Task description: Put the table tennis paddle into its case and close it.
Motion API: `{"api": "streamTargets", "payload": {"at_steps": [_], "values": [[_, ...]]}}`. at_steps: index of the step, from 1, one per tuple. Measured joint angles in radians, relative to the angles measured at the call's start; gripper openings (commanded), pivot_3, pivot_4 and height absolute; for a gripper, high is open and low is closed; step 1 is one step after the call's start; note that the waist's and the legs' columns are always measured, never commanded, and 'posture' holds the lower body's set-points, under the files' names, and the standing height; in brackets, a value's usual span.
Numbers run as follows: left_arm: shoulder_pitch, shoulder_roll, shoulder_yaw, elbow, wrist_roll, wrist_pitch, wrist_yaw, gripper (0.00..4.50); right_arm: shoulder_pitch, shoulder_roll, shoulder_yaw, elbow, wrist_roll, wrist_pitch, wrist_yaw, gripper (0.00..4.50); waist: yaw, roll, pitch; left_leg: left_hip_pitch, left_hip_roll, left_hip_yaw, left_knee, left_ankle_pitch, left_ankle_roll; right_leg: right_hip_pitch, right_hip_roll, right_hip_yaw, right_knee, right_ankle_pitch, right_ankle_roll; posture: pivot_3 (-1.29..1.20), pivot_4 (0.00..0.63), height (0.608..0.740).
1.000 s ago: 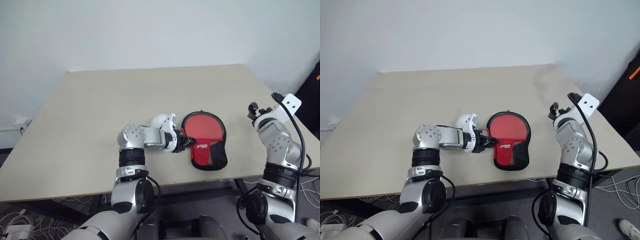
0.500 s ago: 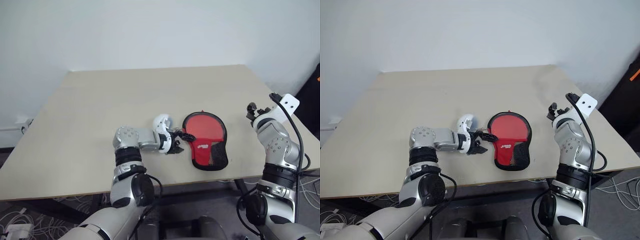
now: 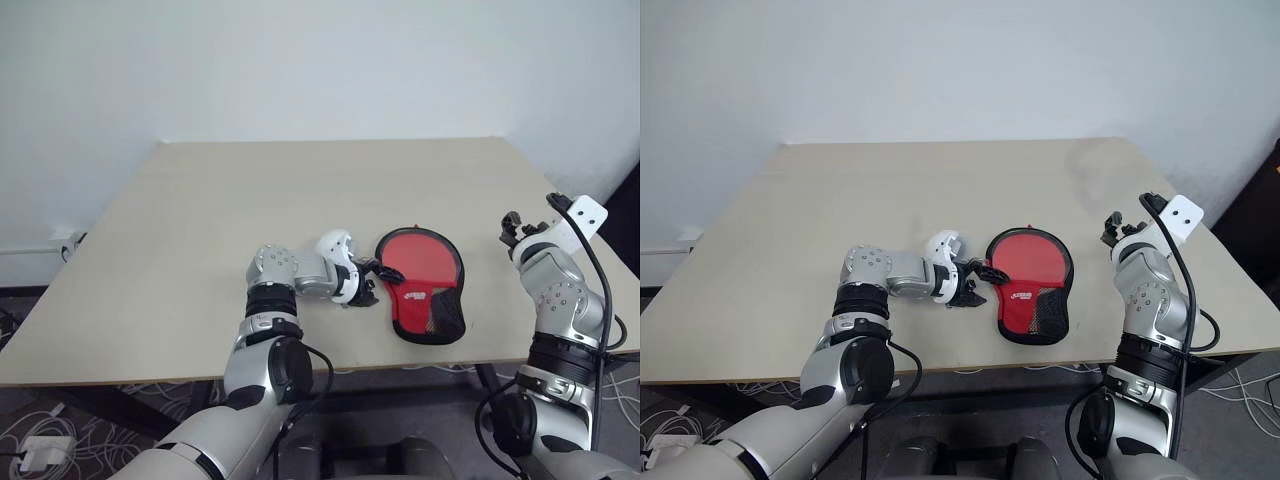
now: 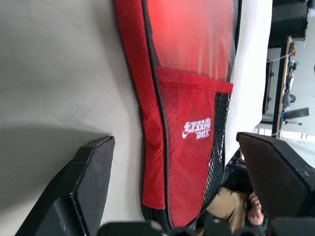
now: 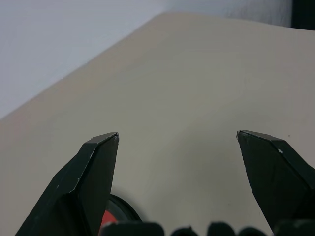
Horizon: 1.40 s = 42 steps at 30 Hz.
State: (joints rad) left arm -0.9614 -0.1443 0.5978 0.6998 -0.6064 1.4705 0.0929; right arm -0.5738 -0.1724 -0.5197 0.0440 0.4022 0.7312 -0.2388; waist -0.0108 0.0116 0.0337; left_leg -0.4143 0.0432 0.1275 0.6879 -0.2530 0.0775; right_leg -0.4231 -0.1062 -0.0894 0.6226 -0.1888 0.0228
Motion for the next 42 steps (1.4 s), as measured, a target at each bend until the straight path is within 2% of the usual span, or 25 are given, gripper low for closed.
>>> {"api": "streamTargets", "payload": {"at_steps": [9, 17, 21, 29, 37, 39, 42], "values": [[0.000, -0.001, -0.079, 0.027, -0.013, 0.022, -0.075, 4.23, 0.000, 0.000, 0.000, -0.009, 0.000, 0.000, -0.007, 4.17, -0.013, 0.000, 0.000, -0.001, 0.000, 0.000, -0.001, 0.000, 0.000, -0.002, 0.000, 0.000, 0.000, 0.000, 0.000, 0.00, 0.000, 0.724], [0.001, -0.001, -0.133, 0.055, -0.016, -0.032, -0.110, 4.23, -0.007, 0.000, 0.006, 0.006, -0.001, 0.000, -0.007, 4.17, -0.008, 0.000, 0.000, 0.000, 0.000, 0.000, -0.001, -0.001, 0.002, -0.001, 0.000, 0.000, 0.000, 0.000, 0.000, 0.00, 0.000, 0.724], [0.004, -0.001, -0.170, 0.069, -0.014, -0.055, -0.129, 3.31, -0.007, 0.000, 0.012, 0.012, -0.002, 0.000, -0.007, 4.17, -0.005, 0.000, 0.000, 0.000, 0.000, 0.000, -0.001, -0.003, 0.005, -0.001, -0.001, 0.000, 0.000, 0.000, 0.000, 0.00, 0.000, 0.724], [0.017, -0.001, -0.233, 0.095, -0.017, -0.077, -0.171, 0.43, -0.006, 0.000, 0.024, 0.012, -0.002, 0.000, -0.007, 4.17, -0.015, 0.001, 0.000, -0.002, 0.001, 0.000, -0.002, 0.000, 0.003, -0.004, 0.001, 0.001, 0.000, 0.000, 0.000, 0.00, 0.000, 0.724], [0.020, -0.001, -0.264, 0.097, -0.018, -0.093, -0.181, 0.43, -0.006, 0.000, 0.023, 0.018, -0.002, -0.002, -0.007, 4.17, -0.014, 0.001, 0.001, -0.002, 0.001, 0.000, -0.003, -0.002, 0.007, -0.004, 0.001, 0.001, 0.000, 0.000, 0.000, 0.00, 0.000, 0.724], [0.020, -0.001, -0.263, 0.098, -0.018, -0.096, -0.180, 0.08, -0.006, 0.000, 0.023, 0.022, -0.002, -0.003, -0.007, 4.17, -0.014, 0.001, 0.001, -0.002, 0.001, 0.000, -0.003, -0.002, 0.007, -0.004, 0.001, 0.001, 0.000, 0.000, 0.000, 0.00, 0.000, 0.724], [0.021, -0.001, -0.265, 0.097, -0.025, -0.094, -0.184, 0.02, -0.006, 0.000, 0.023, 0.028, -0.002, -0.004, -0.007, 4.17, -0.014, 0.001, 0.001, -0.002, 0.001, 0.000, -0.003, -0.002, 0.007, -0.004, 0.001, 0.001, 0.000, 0.000, 0.000, 0.00, 0.000, 0.724]]}}
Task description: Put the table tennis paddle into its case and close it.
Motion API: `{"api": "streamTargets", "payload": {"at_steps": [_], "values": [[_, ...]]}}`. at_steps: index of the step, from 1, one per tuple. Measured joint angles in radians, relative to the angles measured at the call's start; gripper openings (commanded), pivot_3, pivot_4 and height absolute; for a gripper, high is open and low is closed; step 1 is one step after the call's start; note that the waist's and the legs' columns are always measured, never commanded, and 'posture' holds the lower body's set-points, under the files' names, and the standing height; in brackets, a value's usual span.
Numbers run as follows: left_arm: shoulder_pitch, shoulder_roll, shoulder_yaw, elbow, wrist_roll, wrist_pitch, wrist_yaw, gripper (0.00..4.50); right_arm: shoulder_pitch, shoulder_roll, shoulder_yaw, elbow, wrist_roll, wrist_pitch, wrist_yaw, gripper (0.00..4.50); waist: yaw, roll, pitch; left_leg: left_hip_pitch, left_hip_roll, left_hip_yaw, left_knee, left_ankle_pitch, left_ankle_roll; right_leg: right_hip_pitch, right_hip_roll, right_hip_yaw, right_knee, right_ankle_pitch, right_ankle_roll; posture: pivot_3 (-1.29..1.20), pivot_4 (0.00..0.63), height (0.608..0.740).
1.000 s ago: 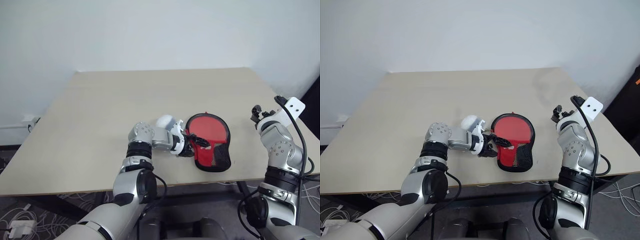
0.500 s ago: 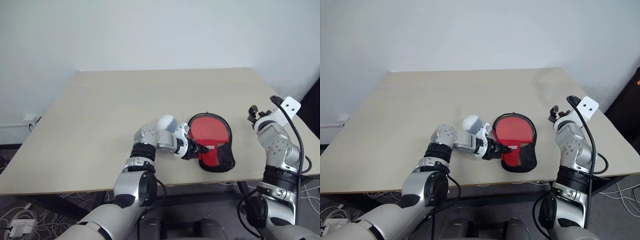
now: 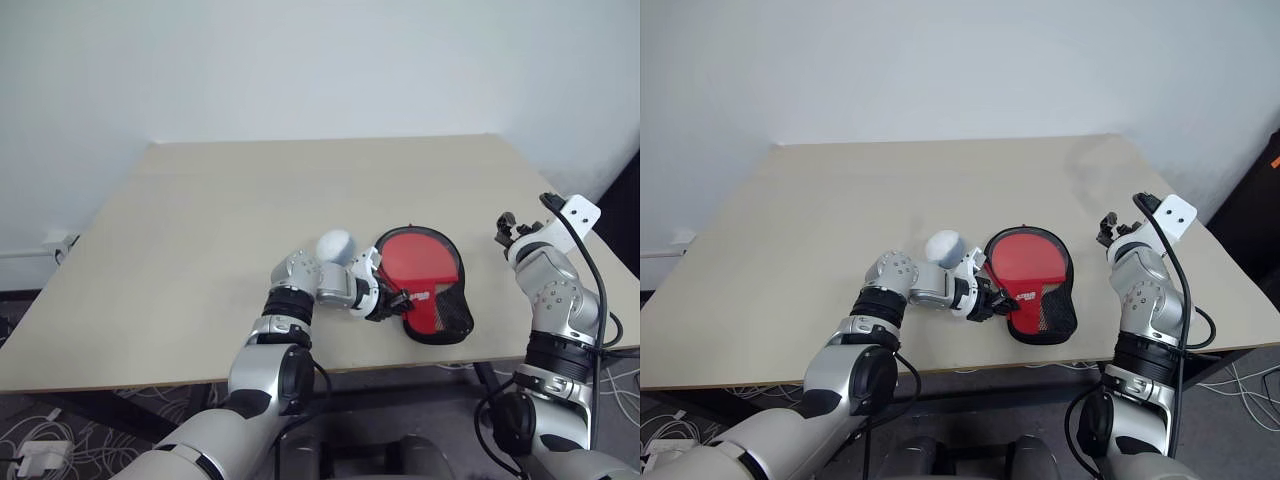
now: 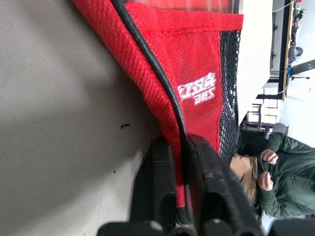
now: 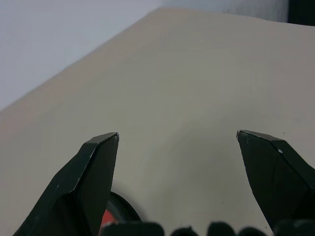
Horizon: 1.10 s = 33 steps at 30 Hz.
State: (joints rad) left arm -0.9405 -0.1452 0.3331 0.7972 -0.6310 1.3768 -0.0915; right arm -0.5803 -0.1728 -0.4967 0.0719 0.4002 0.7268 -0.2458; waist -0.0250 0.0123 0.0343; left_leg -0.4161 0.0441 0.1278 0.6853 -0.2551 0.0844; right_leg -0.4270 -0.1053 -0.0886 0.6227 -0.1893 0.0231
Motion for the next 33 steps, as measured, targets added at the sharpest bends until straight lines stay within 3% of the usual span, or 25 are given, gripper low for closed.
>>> {"api": "streamTargets", "payload": {"at_steps": [6, 12, 16, 25, 33], "values": [[0.000, 0.001, 0.022, -0.003, -0.015, 0.045, 0.008, 0.02, 0.000, 0.001, 0.003, 0.002, 0.000, -0.013, 0.000, 4.17, -0.001, 0.000, 0.000, 0.000, 0.000, 0.000, 0.000, 0.000, 0.000, 0.000, 0.000, 0.000, 0.000, 0.000, 0.000, 0.00, 0.000, 0.724], [0.001, 0.004, 0.139, -0.069, -0.023, 0.189, 0.093, 0.02, 0.000, 0.001, 0.005, 0.002, 0.000, -0.020, 0.000, 4.17, -0.001, 0.000, 0.000, 0.000, 0.000, 0.000, -0.001, 0.000, 0.000, -0.001, 0.000, 0.000, 0.000, 0.000, 0.000, 0.00, 0.000, 0.724], [0.035, 0.012, 0.078, -0.054, -0.115, 0.213, 0.171, 0.02, 0.000, 0.001, 0.007, 0.002, 0.000, -0.021, 0.000, 4.17, 0.000, 0.000, 0.000, 0.000, 0.000, 0.000, -0.001, 0.001, -0.002, -0.001, 0.000, 0.001, 0.000, 0.000, 0.000, 0.00, 0.000, 0.724], [0.167, 0.068, -0.190, -0.098, -0.654, 0.213, 0.443, 0.02, 0.000, -0.006, 0.020, 0.003, -0.008, -0.021, 0.001, 4.17, 0.001, 0.000, 0.000, 0.000, 0.002, 0.000, -0.001, 0.002, -0.005, -0.001, 0.000, 0.002, 0.000, 0.000, 0.000, 0.00, 0.000, 0.724], [0.215, 0.210, -0.351, -0.151, -1.231, 0.200, 0.805, 0.02, 0.000, -0.010, 0.036, 0.003, -0.009, -0.014, 0.005, 4.17, 0.001, 0.000, 0.000, 0.001, 0.001, 0.000, -0.001, 0.003, -0.005, -0.001, 0.000, 0.004, 0.001, 0.000, -0.001, 0.00, 0.000, 0.724]]}}
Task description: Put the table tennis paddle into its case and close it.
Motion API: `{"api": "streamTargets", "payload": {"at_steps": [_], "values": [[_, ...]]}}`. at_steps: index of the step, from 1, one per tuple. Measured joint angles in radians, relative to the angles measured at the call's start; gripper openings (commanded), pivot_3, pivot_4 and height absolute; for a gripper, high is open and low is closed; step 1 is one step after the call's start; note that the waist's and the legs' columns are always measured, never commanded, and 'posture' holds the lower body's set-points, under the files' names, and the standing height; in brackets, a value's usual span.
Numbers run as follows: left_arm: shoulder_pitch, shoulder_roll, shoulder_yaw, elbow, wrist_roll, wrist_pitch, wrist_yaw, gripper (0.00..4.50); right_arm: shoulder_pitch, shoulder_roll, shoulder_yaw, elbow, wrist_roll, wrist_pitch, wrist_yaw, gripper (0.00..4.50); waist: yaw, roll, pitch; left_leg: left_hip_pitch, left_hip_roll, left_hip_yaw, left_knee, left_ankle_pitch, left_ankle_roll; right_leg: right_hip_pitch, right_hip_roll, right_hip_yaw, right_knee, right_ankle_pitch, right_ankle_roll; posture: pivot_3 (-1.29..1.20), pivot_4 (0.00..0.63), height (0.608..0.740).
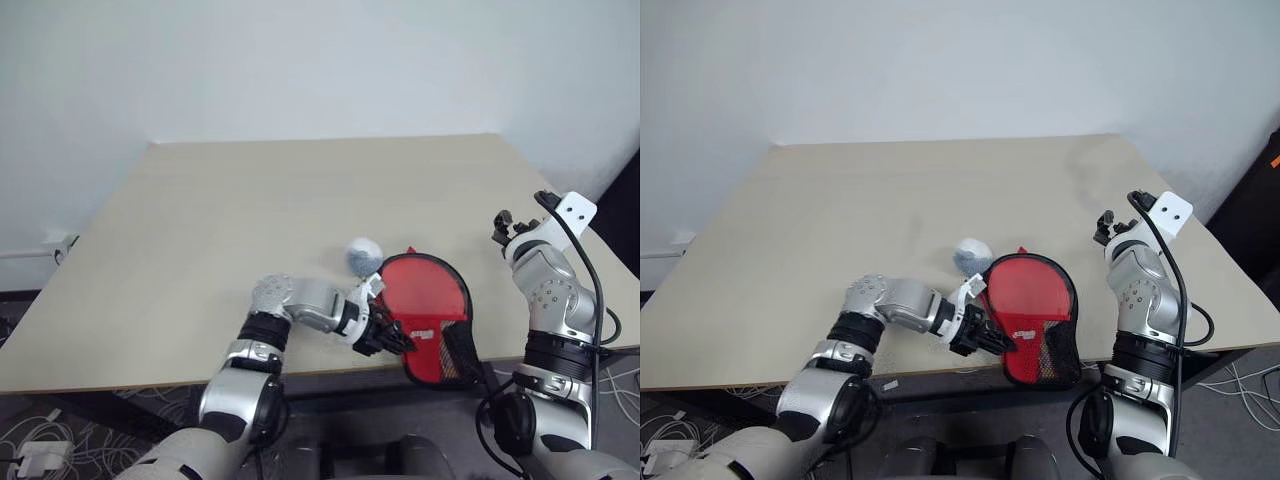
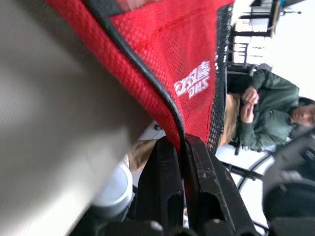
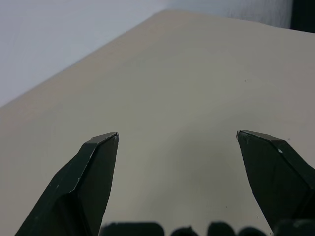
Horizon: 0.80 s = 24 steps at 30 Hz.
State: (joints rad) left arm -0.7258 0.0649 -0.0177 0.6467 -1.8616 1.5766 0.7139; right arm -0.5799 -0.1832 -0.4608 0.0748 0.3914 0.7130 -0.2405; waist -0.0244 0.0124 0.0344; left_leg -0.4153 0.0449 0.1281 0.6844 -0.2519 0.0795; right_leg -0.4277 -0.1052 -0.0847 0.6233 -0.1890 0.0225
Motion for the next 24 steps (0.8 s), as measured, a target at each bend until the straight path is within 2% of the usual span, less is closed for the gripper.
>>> {"api": "streamTargets", "payload": {"at_steps": [5, 11, 12, 16, 23, 24], "values": [[0.108, -0.025, -0.007, -0.107, -0.080, -0.064, 0.123, 0.02, 0.001, -0.002, 0.004, 0.000, -0.001, 0.008, 0.002, 4.17, 0.002, 0.000, 0.000, 0.000, -0.001, 0.001, 0.000, -0.001, -0.001, 0.001, 0.000, 0.000, -0.001, 0.001, -0.003, 0.00, 0.000, 0.724], [0.322, -0.241, 0.066, -0.364, -0.082, -0.220, 0.397, 0.02, 0.001, -0.005, 0.018, 0.003, -0.007, 0.009, 0.006, 4.17, 0.005, 0.000, 0.000, 0.001, -0.002, 0.001, 0.000, -0.001, -0.002, 0.001, -0.001, 0.001, -0.002, 0.001, -0.003, 0.00, 0.000, 0.724], [0.322, -0.241, 0.061, -0.398, -0.084, -0.239, 0.452, 0.02, -0.001, -0.005, 0.022, 0.009, -0.008, 0.009, 0.007, 4.17, 0.005, -0.003, 0.002, 0.000, -0.002, 0.001, 0.000, -0.004, 0.003, 0.001, 0.000, 0.000, -0.003, -0.001, -0.003, 0.00, 0.000, 0.724], [0.332, -0.241, 0.068, -0.530, -0.088, -0.305, 0.575, 0.02, -0.001, -0.006, 0.025, 0.020, -0.008, 0.009, 0.017, 4.17, 0.004, -0.002, 0.001, 0.001, -0.001, 0.000, -0.001, -0.004, 0.003, 0.002, 0.001, 0.000, -0.003, -0.001, -0.005, 0.00, 0.000, 0.724], [0.334, -0.242, 0.070, -0.611, -0.089, -0.373, 0.650, 0.02, -0.001, 0.001, 0.041, 0.022, -0.009, 0.009, 0.018, 4.17, 0.004, -0.002, 0.001, 0.001, -0.001, 0.001, -0.001, -0.001, -0.002, 0.002, 0.002, 0.000, -0.003, -0.001, -0.004, 0.00, 0.000, 0.724], [0.334, -0.242, 0.070, -0.612, -0.089, -0.375, 0.651, 0.45, -0.001, 0.001, 0.042, 0.023, -0.009, 0.009, 0.018, 4.17, 0.004, -0.002, 0.001, 0.001, -0.001, 0.001, -0.001, -0.001, -0.002, 0.002, 0.002, 0.000, -0.003, -0.001, -0.004, 0.00, 0.000, 0.724]]}}
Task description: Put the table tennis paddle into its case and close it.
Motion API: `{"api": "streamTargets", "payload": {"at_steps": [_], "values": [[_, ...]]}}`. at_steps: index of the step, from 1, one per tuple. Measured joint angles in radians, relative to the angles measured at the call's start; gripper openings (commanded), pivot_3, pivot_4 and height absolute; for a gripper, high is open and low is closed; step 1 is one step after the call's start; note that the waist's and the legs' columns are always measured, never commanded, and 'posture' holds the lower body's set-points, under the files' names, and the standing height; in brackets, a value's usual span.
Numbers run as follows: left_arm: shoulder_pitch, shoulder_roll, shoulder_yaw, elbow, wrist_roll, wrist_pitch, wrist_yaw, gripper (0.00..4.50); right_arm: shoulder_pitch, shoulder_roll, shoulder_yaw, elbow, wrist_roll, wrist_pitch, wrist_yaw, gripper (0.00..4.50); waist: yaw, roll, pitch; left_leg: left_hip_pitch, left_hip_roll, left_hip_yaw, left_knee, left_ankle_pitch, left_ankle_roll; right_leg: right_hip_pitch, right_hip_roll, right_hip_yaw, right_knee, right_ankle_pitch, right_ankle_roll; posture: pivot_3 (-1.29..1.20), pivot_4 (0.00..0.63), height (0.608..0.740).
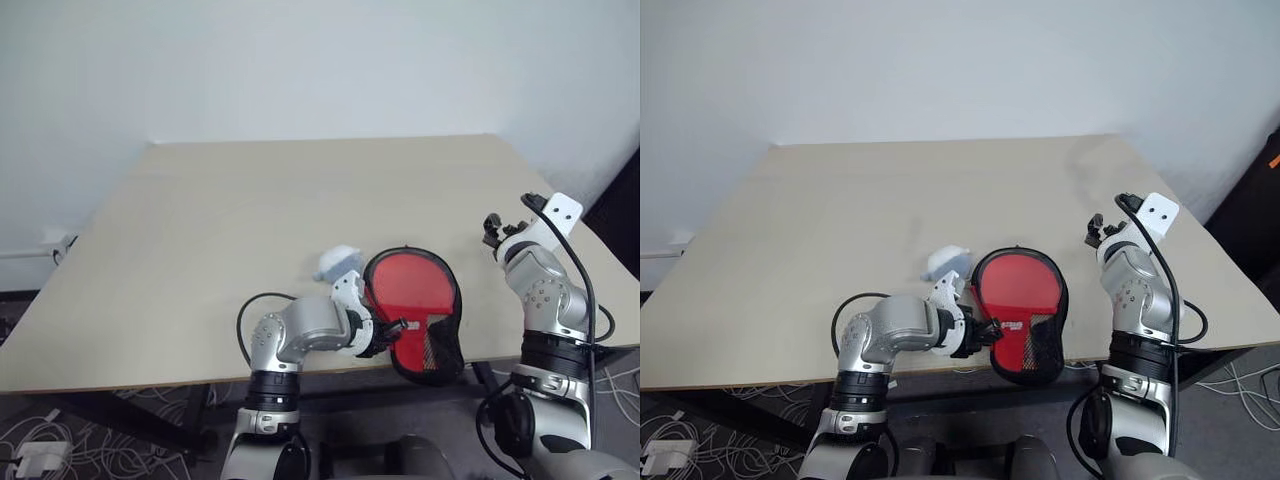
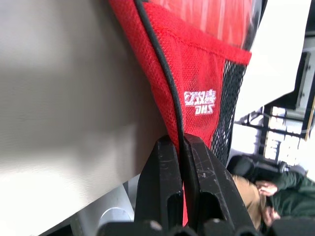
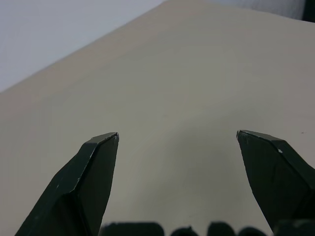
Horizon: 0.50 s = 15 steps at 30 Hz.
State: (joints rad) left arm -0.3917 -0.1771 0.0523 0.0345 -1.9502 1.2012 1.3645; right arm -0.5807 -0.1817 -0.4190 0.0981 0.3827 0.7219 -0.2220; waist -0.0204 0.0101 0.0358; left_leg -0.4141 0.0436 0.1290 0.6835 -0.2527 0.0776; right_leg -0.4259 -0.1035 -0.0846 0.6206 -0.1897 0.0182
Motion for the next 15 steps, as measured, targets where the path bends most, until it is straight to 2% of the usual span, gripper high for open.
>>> {"api": "streamTargets", "payload": {"at_steps": [2, 8, 13, 15], "values": [[0.001, 0.000, 0.003, -0.004, 0.000, -0.005, 0.000, 0.97, 0.000, 0.002, 0.003, 0.007, 0.000, 0.000, 0.002, 4.17, 0.000, 0.000, 0.000, 0.000, 0.000, 0.000, 0.000, 0.000, 0.000, 0.000, 0.000, 0.000, 0.000, 0.000, 0.000, 0.00, 0.000, 0.724], [0.002, 0.000, 0.013, -0.004, 0.000, -0.007, 0.000, 3.08, -0.005, 0.002, 0.009, 0.031, 0.000, 0.000, 0.006, 4.17, 0.000, 0.000, 0.000, 0.000, 0.000, 0.000, 0.000, 0.000, 0.000, 0.000, 0.000, 0.000, 0.000, 0.000, 0.000, 0.00, 0.000, 0.724], [-0.003, 0.006, 0.055, 0.032, -0.001, 0.041, -0.067, 3.08, -0.007, 0.002, 0.020, 0.042, 0.000, 0.000, 0.019, 4.17, 0.000, 0.000, 0.000, 0.000, 0.000, 0.000, 0.000, 0.000, 0.000, 0.000, 0.000, 0.000, 0.000, 0.000, 0.000, 0.00, 0.000, 0.724], [-0.003, 0.055, 0.052, 0.068, -0.001, 0.092, -0.153, 3.08, -0.009, 0.002, 0.027, 0.044, 0.000, 0.000, 0.027, 4.17, -0.001, 0.000, 0.000, 0.000, 0.000, 0.000, 0.000, 0.000, 0.000, 0.000, 0.000, -0.001, 0.000, 0.000, 0.000, 0.00, 0.000, 0.724]]}}
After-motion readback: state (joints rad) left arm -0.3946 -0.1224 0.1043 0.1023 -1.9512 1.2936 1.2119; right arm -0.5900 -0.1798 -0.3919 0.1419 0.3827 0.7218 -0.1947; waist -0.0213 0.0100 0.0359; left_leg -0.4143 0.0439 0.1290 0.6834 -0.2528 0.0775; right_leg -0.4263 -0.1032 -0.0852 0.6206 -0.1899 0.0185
